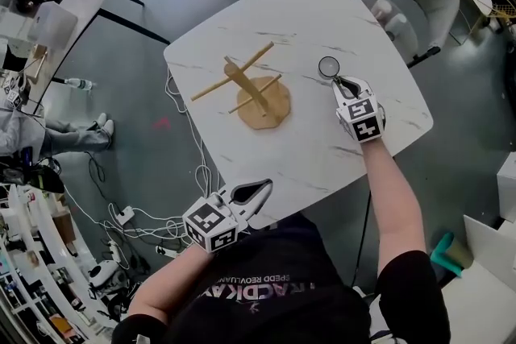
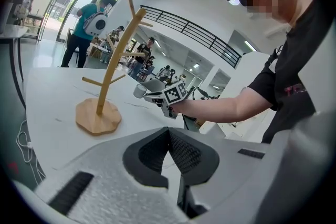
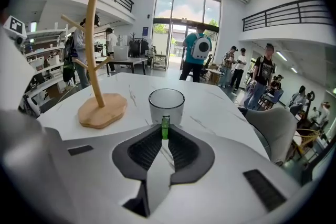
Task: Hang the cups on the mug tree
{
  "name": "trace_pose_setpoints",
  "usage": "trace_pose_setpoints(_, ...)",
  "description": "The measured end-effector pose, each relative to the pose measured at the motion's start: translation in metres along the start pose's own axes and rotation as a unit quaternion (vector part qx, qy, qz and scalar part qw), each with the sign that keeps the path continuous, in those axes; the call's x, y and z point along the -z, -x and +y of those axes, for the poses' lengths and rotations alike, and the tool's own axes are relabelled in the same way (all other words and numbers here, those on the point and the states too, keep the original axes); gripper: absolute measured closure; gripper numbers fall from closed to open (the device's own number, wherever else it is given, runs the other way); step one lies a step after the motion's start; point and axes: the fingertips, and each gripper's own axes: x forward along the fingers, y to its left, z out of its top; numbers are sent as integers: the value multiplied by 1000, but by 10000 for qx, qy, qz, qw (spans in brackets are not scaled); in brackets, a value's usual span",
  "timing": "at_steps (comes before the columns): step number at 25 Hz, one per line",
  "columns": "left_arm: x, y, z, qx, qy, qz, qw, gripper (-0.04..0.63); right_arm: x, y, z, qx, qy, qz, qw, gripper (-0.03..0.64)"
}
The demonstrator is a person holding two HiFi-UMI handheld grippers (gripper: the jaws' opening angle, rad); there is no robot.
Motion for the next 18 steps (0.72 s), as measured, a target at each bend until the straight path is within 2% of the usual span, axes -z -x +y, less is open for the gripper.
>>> trace_pose_setpoints(5, -3, 7, 2, 183, -90, 41, 9998, 598, -9, 19, 19, 70, 29, -49, 10000, 575)
trace_pose_setpoints(11, -7, 18, 11, 659, -315, 199, 9971, 598, -16, 43, 43, 380, -153, -66, 9991, 575)
trace_pose_setpoints(15, -7, 33, 18, 1131, -473, 362, 9918, 598, -22, 62, 64, 739, -296, 41, 9968, 575)
trace_pose_setpoints(18, -6, 48, 23, 1568, -638, 514, 9842, 598, -22, 82, 81, 1125, -556, 149, 9920, 575)
